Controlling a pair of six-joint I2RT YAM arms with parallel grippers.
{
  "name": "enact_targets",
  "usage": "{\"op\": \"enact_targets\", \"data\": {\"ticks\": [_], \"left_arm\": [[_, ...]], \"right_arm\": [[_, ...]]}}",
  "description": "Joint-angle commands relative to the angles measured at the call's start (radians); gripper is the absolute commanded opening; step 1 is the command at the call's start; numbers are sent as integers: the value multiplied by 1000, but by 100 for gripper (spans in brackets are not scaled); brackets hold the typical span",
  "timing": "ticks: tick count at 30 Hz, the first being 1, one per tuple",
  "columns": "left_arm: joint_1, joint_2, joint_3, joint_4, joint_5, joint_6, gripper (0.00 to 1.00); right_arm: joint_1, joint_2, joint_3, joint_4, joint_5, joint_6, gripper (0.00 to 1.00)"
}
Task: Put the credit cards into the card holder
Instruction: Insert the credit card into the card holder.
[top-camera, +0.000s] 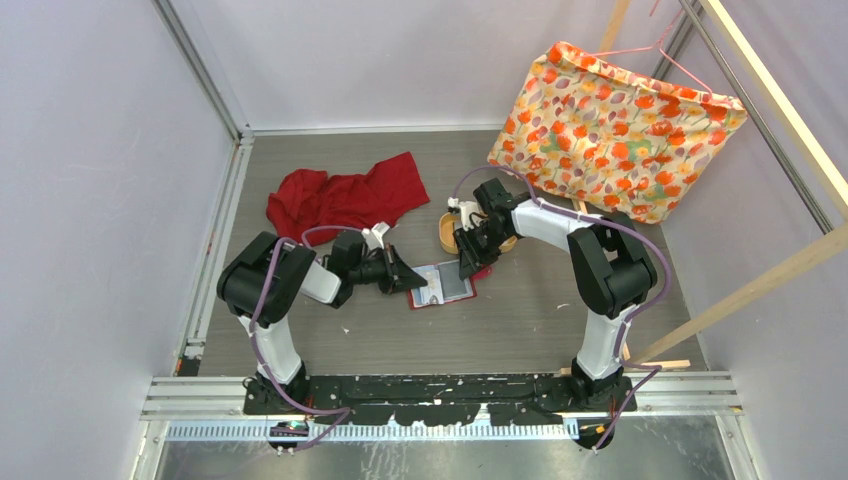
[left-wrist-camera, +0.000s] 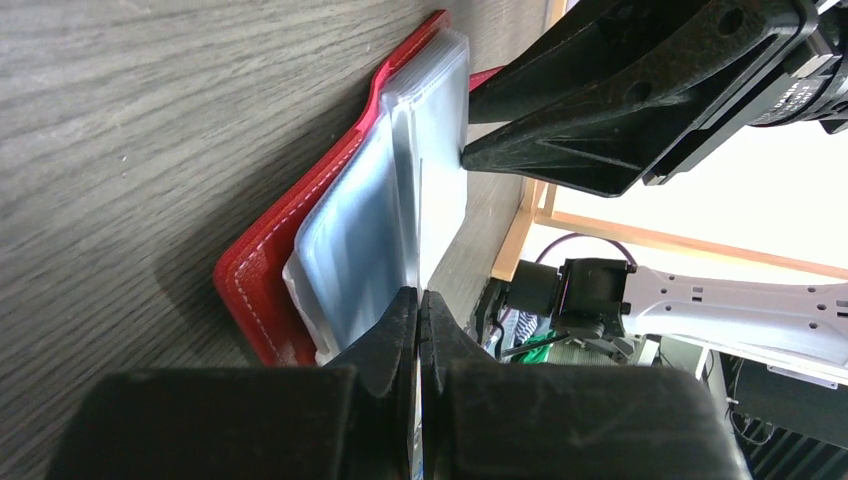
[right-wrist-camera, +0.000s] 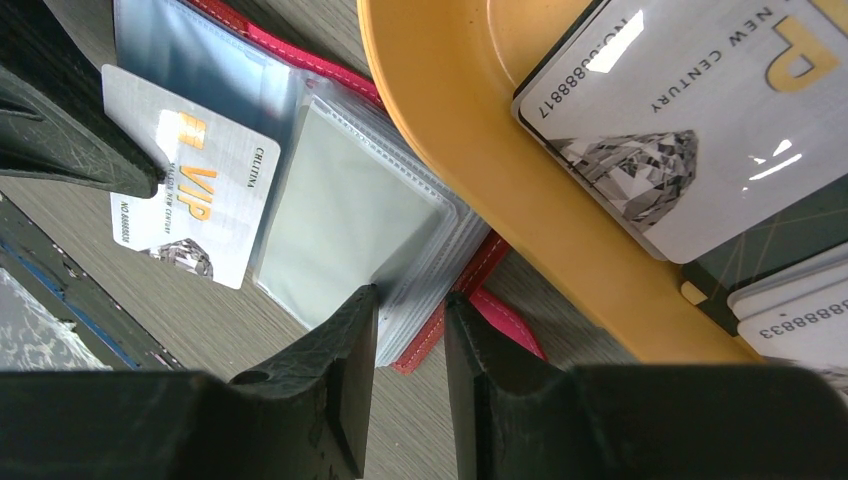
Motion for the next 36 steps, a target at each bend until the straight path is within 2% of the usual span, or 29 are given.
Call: {"op": "enact_targets", "data": {"ticks": [1,17,26,36], "left_arm": [[0,-22,38,5,34,33,0],[0,-10,79,-140,22,55,0],[-3,-31,71,-109,32,70,0],[-3,-45,98,-160,52,110,0]], "right_arm": [[4,16,13,-51,25,-22,35],[5,11,15,-54,25,-24,35],[5,12,17,-56,23,-25,35],[5,12,17,-58,24,-25,35]]}}
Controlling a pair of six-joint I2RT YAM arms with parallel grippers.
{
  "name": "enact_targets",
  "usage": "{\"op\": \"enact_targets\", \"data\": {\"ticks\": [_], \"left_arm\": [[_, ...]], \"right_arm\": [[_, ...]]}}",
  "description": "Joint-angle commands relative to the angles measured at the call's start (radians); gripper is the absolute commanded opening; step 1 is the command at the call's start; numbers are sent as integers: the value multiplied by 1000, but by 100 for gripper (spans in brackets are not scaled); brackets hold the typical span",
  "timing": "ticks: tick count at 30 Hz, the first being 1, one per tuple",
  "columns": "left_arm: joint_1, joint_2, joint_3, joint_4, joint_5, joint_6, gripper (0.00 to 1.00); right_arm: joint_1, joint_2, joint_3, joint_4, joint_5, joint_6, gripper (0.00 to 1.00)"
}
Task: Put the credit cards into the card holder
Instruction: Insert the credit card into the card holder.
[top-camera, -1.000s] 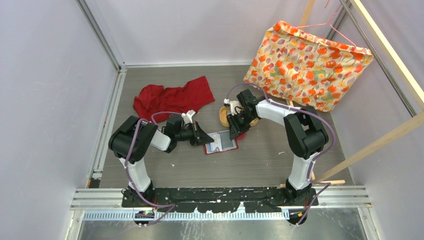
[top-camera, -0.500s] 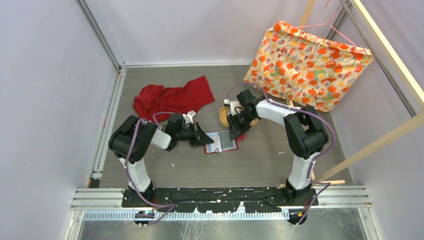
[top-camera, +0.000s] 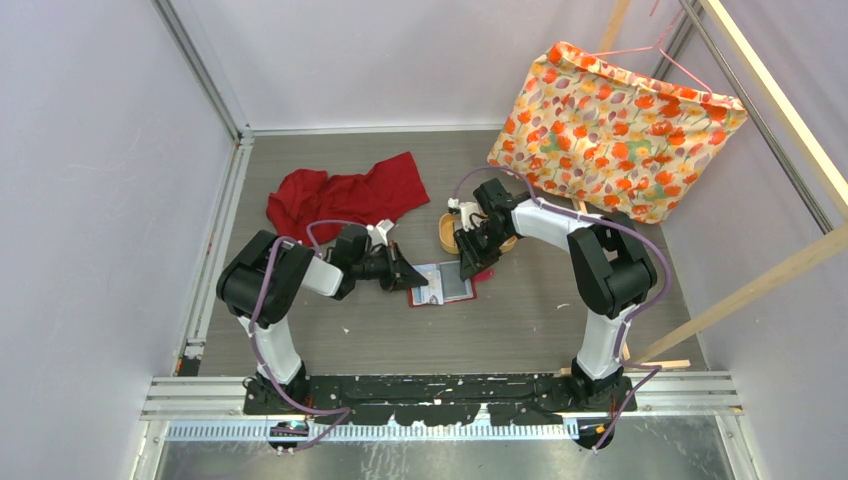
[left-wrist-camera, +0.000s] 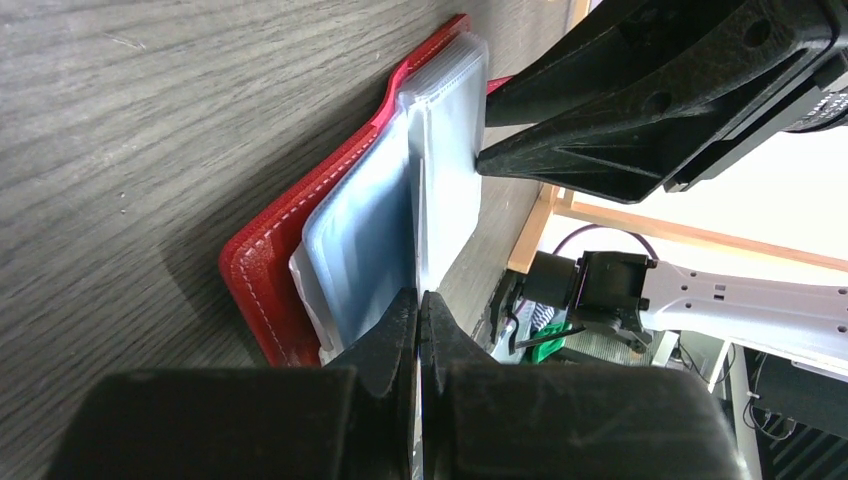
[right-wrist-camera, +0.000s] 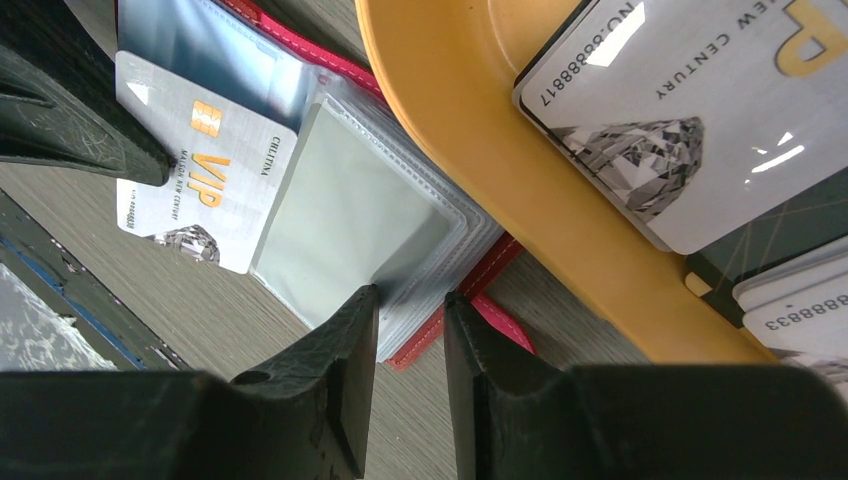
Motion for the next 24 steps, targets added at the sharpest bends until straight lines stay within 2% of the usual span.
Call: {"op": "enact_targets", "data": {"ticks": [1,24], "left_arm": [[-2,-51,19,5,34,32,0],[-2,-27,96,-191,27,96,0]], "right_arm": [[5,12,14,-43,23,-22,35],[5,7,18,-48,20,-25,34]]}}
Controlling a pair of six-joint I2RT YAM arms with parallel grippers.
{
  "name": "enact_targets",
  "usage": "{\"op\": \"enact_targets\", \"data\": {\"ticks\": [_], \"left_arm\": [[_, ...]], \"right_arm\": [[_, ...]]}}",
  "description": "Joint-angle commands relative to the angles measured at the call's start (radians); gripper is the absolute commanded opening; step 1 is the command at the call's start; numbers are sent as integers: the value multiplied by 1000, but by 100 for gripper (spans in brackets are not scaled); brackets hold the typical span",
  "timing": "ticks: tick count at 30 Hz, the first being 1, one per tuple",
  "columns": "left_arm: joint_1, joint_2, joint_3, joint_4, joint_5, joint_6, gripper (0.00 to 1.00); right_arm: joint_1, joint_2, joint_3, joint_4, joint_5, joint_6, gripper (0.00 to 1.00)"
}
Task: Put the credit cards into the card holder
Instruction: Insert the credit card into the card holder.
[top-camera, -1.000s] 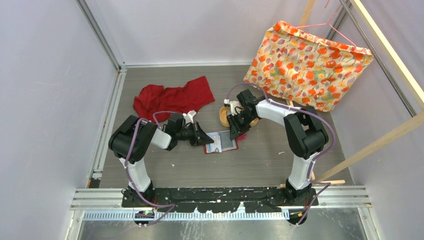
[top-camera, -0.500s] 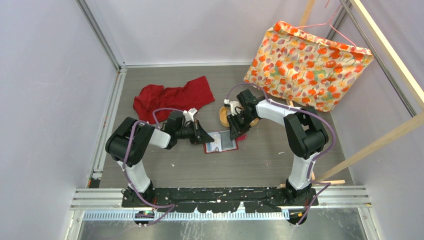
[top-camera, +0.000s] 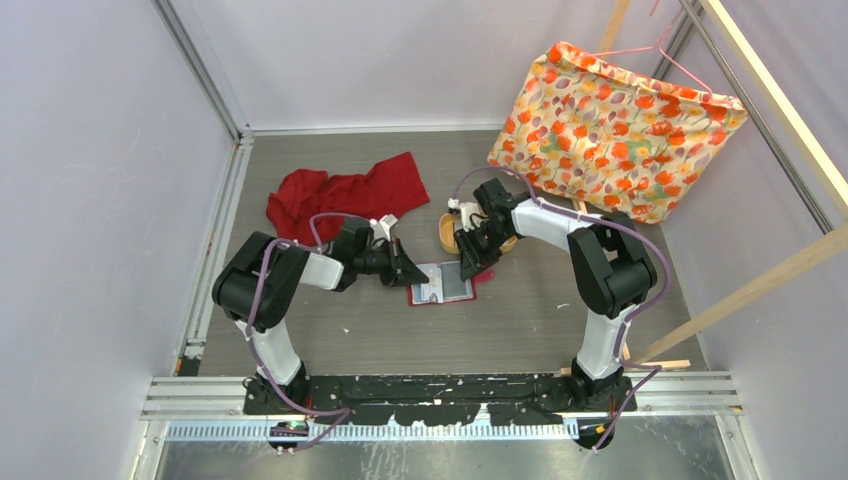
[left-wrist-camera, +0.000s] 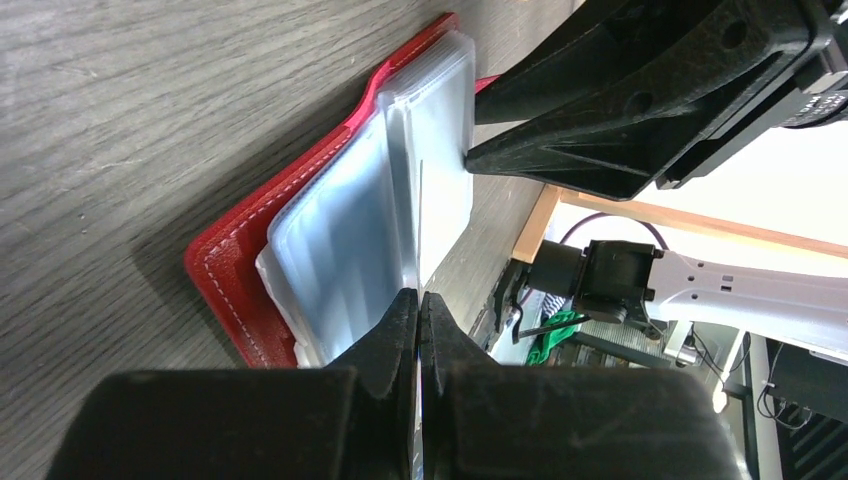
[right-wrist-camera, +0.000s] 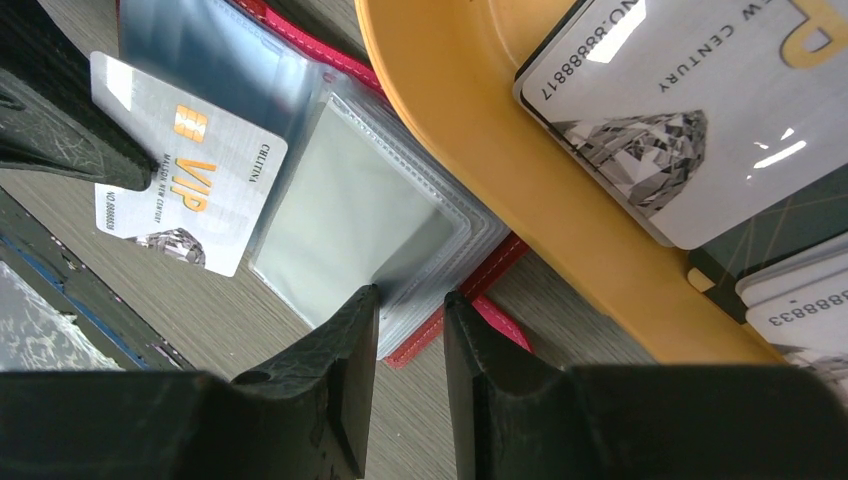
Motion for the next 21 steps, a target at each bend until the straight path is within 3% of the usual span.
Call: {"op": "enact_targets", "data": {"ticks": [1,15,21], "left_arm": [[-2,10,30,-44,9,26,0],[-7,-7,58,-87,31,66,0],[-7,-123,73,-263,68,193,0]], "right_arm": [[6,7,16,-38,19,-24,34],[11,18,23,-41,8,-40,34],[41,25,33,-44,6,-76,34]]}}
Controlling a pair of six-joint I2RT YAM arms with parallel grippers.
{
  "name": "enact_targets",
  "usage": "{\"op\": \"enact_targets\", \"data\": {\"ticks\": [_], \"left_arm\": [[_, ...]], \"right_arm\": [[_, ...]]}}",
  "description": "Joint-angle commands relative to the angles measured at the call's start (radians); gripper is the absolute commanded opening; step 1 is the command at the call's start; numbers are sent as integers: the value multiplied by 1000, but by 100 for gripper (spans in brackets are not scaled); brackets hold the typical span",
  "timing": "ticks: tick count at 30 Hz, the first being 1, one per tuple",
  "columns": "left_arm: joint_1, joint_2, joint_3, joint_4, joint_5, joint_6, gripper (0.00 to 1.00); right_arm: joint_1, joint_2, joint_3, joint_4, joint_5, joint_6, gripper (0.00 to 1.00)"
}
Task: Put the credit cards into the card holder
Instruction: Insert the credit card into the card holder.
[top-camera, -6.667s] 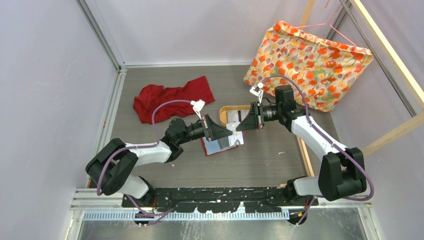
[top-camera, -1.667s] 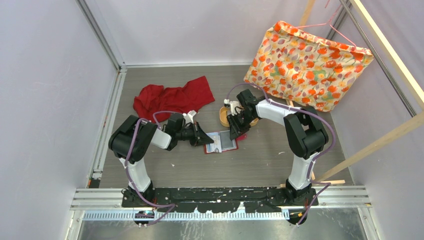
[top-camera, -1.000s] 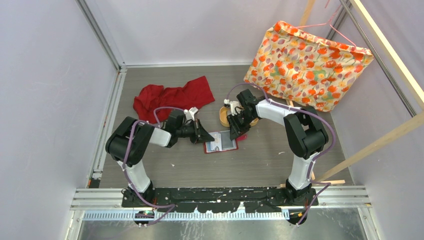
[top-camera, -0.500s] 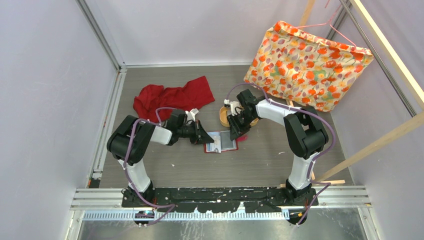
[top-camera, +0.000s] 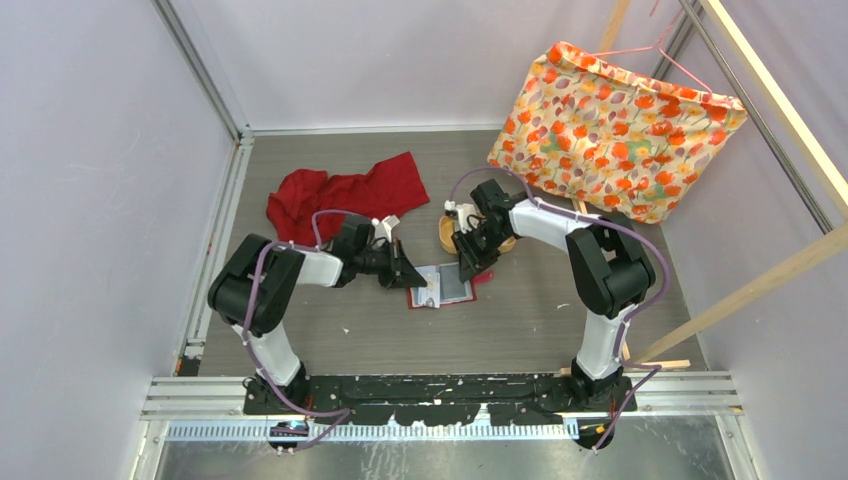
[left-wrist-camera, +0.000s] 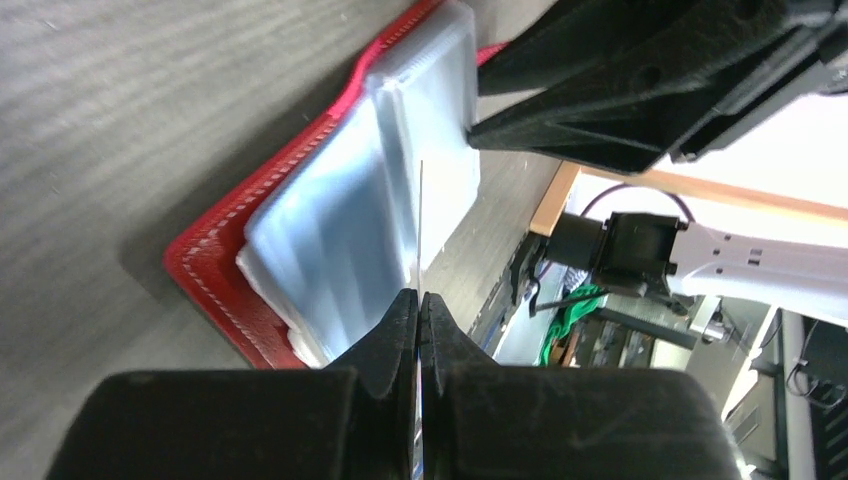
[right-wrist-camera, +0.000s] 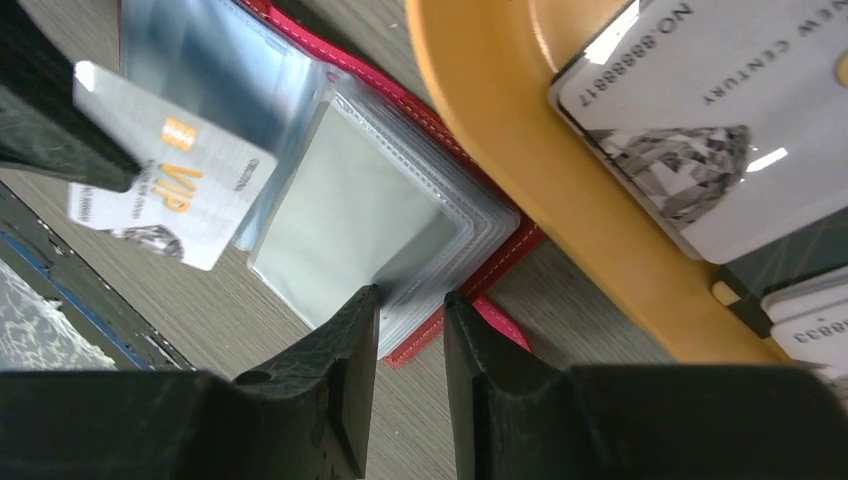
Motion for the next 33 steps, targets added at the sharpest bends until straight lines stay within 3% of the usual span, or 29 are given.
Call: {"op": "enact_targets", "data": {"ticks": [1,5,8,15,33], "left_arm": [[-3,-136,47,-190,52,150,0],[-2,-228,95,-434,37,299,1],[-2,-229,112,-523,51,338,1],[1,-131,93,-399,124,274,1],[4,0,149,-390,123,274,1]], "right_arm": [[34,22,25,-32,5,-57,34],[54,23,33,-39,4,-97,34],[66,22,38,-43,4,-117,34],[70,20,46,-52,1,-144,35],[69,30,57,-72,-19,-153,35]]}}
